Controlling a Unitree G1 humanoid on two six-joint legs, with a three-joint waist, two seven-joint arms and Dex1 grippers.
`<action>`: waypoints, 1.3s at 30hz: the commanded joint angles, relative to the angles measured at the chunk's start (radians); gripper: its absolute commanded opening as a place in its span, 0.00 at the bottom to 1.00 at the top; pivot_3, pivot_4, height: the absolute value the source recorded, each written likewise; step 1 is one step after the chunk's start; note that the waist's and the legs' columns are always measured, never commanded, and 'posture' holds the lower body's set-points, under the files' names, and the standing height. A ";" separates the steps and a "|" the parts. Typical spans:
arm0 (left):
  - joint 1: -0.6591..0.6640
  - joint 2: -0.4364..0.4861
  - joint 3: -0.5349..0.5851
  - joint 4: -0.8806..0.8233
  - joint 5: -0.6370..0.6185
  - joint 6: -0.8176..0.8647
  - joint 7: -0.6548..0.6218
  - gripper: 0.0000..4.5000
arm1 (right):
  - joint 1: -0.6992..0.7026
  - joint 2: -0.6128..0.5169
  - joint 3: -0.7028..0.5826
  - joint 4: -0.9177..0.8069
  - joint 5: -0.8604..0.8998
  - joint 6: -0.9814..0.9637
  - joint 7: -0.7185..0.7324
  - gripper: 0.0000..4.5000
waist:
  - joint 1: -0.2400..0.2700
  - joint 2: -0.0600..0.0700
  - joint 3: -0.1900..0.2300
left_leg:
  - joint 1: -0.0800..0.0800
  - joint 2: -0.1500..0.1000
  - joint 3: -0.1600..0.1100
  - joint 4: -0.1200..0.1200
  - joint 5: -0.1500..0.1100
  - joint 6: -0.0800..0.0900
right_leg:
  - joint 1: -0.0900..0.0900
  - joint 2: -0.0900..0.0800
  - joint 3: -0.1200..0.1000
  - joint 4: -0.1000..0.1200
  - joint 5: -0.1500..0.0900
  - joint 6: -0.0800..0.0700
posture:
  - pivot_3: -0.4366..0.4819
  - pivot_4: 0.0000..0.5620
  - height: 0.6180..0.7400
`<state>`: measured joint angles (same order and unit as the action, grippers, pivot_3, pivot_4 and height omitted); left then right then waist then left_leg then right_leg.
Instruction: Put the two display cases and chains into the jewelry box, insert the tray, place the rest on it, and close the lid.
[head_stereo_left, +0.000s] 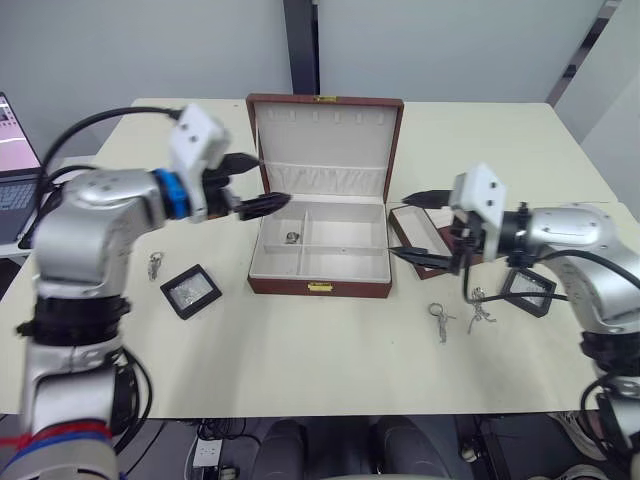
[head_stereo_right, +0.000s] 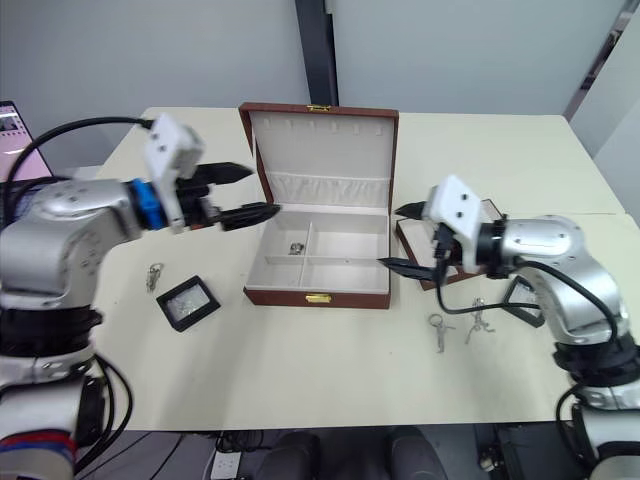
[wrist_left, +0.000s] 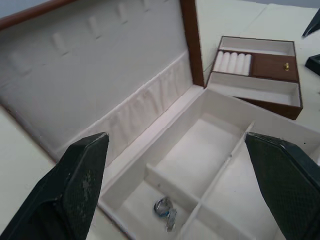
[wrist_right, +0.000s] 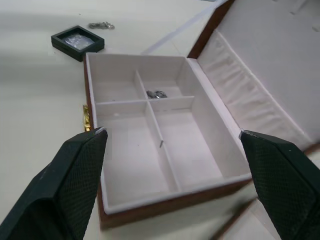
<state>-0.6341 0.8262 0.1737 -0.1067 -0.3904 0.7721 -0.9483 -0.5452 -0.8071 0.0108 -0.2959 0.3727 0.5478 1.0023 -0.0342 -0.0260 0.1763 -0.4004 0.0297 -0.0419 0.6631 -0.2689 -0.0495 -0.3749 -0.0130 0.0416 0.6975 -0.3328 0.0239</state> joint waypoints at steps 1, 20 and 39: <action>0.165 0.084 0.225 -0.001 -0.016 -0.097 -0.032 1.00 | 0.082 -0.105 -0.172 0.031 -0.007 -0.083 0.031 1.00 | 0.002 0.000 0.000 | 0.000 0.000 0.000 0.000 0.000 0.000 | 0.000 -0.002 0.000 0.000 0.000 0.000 | 0.48 0.27 1.00; 0.765 0.085 0.532 0.379 0.033 -0.420 -0.023 1.00 | 0.643 -0.300 -0.510 0.333 -0.093 -0.379 0.225 1.00 | 0.006 0.000 0.000 | 0.004 -0.001 0.000 -0.001 0.000 0.001 | 0.006 -0.006 0.000 0.000 0.000 0.000 | 0.48 0.27 1.00; 0.789 0.072 0.499 0.338 -0.020 -0.378 -0.009 1.00 | 0.786 -0.320 -0.552 0.404 -0.109 -0.360 0.235 1.00 | 0.002 0.000 0.000 | 0.005 -0.001 0.001 -0.002 -0.001 0.001 | 0.006 -0.005 0.000 0.000 0.000 0.000 | 0.48 0.27 1.00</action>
<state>0.1515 0.8945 0.6638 0.2682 -0.3941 0.3909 -0.9677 0.2435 -1.1080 -0.4972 0.1278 0.2558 0.1850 1.2390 -0.0318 -0.0255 0.1761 -0.3957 0.0291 -0.0406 0.6613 -0.2695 -0.0489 -0.3692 -0.0183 0.0416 0.6971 -0.3329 0.0240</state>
